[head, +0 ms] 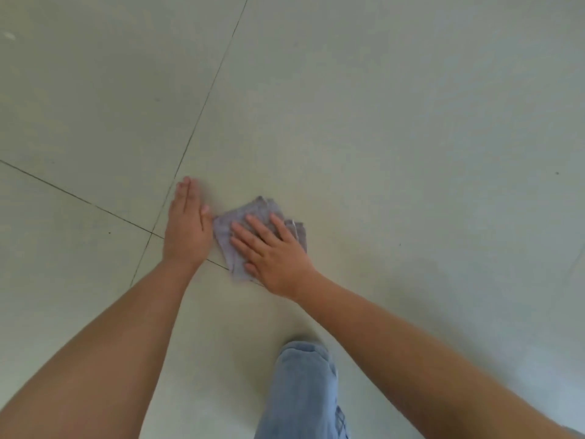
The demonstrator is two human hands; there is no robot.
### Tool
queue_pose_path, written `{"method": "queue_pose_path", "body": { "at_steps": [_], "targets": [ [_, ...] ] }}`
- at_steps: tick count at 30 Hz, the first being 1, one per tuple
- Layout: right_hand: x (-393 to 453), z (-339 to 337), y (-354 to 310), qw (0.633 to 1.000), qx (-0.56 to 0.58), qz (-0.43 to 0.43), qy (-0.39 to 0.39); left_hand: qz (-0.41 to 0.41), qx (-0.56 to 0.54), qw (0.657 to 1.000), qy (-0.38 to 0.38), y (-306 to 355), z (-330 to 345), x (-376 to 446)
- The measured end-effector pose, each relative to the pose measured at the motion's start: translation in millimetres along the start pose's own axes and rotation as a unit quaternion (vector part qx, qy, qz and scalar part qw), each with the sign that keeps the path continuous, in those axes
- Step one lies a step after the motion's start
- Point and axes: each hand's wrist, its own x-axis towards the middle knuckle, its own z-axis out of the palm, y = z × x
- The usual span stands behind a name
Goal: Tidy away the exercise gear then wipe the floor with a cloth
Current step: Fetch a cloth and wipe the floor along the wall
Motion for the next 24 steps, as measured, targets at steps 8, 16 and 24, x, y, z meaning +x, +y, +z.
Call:
{"method": "queue_pose_path", "body": {
  "at_steps": [8,16,24],
  "targets": [
    [-165.8,39.7,114.2,0.973,0.014,0.229,0.035,0.286,0.113,0.95,-0.048,142.4,55.7,26.3],
    [-171.2,30.1,134.5,0.896,0.097,0.426,0.072,0.366,0.154,0.917,-0.028,251.7,103.1,35.7],
    [-279.0,49.1,189.2,0.721,0.203,0.654,0.108,0.37,0.182,0.911,0.0,281.0,112.1,59.8]
  ]
}}
